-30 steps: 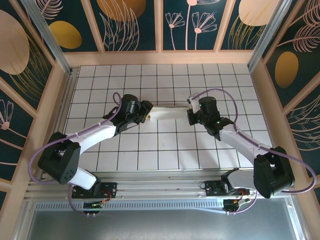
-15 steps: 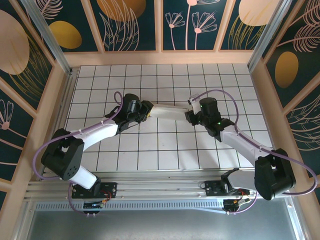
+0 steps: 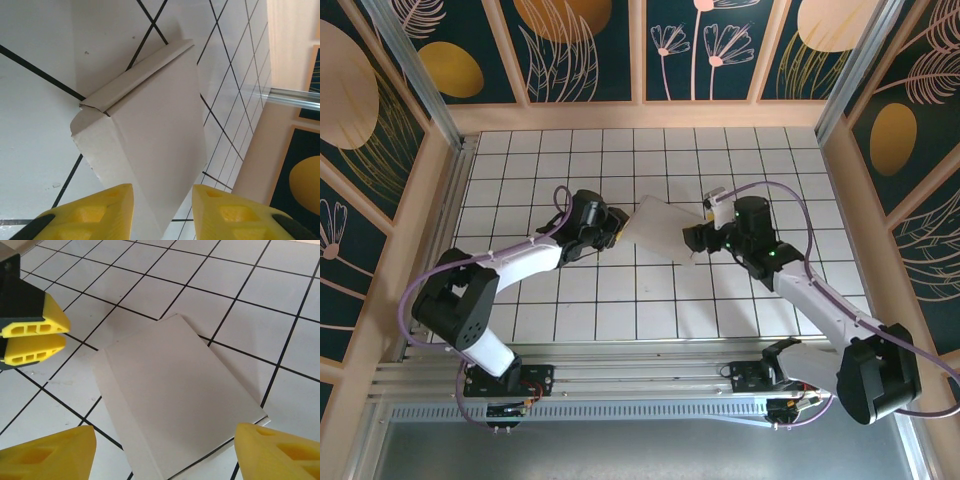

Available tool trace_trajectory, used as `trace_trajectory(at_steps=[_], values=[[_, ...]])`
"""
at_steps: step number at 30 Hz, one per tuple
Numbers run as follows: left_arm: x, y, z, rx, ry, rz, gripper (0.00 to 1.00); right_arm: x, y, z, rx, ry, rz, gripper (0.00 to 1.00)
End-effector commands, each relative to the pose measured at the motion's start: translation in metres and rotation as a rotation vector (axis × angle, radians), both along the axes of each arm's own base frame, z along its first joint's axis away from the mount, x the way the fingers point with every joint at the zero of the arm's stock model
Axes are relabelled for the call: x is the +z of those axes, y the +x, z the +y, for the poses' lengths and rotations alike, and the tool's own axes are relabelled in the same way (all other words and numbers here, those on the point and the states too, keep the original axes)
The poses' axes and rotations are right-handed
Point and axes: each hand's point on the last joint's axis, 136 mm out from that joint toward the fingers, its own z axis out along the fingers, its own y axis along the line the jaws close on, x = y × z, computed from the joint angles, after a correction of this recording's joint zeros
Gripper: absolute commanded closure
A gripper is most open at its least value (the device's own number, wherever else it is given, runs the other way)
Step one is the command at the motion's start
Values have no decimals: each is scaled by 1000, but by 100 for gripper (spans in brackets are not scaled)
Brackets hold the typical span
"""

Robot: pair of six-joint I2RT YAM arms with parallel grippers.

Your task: Fold the paper box

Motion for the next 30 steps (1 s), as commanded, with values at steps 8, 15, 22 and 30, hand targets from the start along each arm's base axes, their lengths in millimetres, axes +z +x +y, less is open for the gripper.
trace_trajectory(at_steps=[8,15,22,30], values=[[4,4,9,-8,109,-28,61,-52,40,-29,-76,66,356,26],[-1,10,5,-30,147,-18,62,-101,72,-20,-57,-36,526,36],[20,57,21,-331,673,-381,66,-51,56,-34,-267,74,371,38],[19,55,3,-677,763,-641,90,-52,32,-27,-314,311,475,34]])
